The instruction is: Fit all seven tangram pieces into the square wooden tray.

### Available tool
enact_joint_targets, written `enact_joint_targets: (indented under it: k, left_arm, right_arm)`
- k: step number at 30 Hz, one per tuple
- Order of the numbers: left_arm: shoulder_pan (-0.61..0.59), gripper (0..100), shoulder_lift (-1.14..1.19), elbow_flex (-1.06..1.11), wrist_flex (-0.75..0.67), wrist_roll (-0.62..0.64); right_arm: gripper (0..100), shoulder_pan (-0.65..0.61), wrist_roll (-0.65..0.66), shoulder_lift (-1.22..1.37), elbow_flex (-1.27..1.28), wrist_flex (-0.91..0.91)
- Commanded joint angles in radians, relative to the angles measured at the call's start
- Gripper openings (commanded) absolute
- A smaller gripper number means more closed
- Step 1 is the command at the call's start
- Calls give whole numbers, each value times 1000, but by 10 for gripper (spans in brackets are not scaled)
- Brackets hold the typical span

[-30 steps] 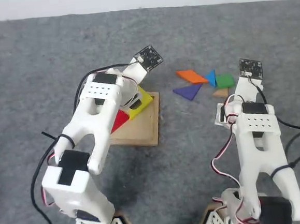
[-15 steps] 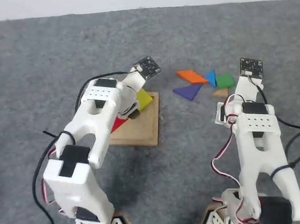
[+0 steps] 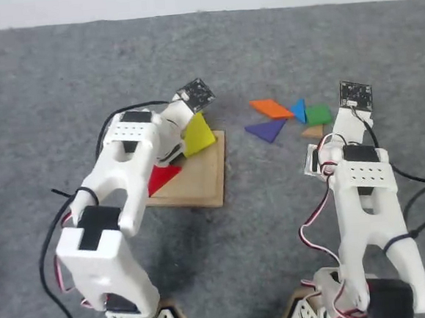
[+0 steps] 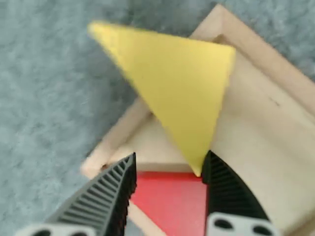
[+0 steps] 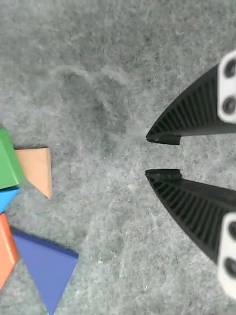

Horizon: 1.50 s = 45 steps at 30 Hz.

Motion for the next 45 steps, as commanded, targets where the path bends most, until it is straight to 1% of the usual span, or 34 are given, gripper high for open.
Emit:
enact_joint_targets:
  k: [1, 7, 13, 15, 19, 22, 23, 25, 28, 31, 35, 38, 41, 45]
  left_arm:
    - [-75, 209, -8, -82, -15, -14]
    - [-118, 209, 60, -202, -11, -26]
    - [-104, 209, 58, -260, -8, 77]
    - [-87, 209, 31, -260, 3, 115]
    - [-41, 209, -57, -259, 97, 203]
    - [35, 209, -98, -248, 157, 267]
    - [66, 209, -98, -232, 150, 282]
    - [114, 209, -98, -194, 95, 304]
    - [129, 209, -98, -114, 2, 307]
    - [101, 209, -83, -74, -32, 298]
    - [57, 209, 8, -74, -51, 247]
    - [23, 209, 64, -77, -51, 236]
    - [-15, 209, 40, -77, -48, 235]
    - [-49, 209, -9, -47, -48, 195]
  right_arm:
    - [101, -8, 8, 1, -6, -16]
    - [101, -8, 8, 1, -6, -18]
    - [101, -8, 8, 1, -6, -18]
    - [101, -8, 8, 1, -6, -18]
    - [101, -8, 8, 1, -6, -18]
    - [101, -8, 8, 1, -6, -18]
    - [101, -8, 8, 1, -6, -18]
    - [101, -8, 9, 1, -6, -18]
    - [101, -8, 9, 1, -5, -12]
    - [101, -8, 9, 1, -5, -13]
    - [101, -8, 9, 1, -5, -15]
    - [101, -8, 9, 1, -5, -15]
    - [101, -8, 9, 1, -5, -18]
    - [101, -8, 9, 1, -5, -18]
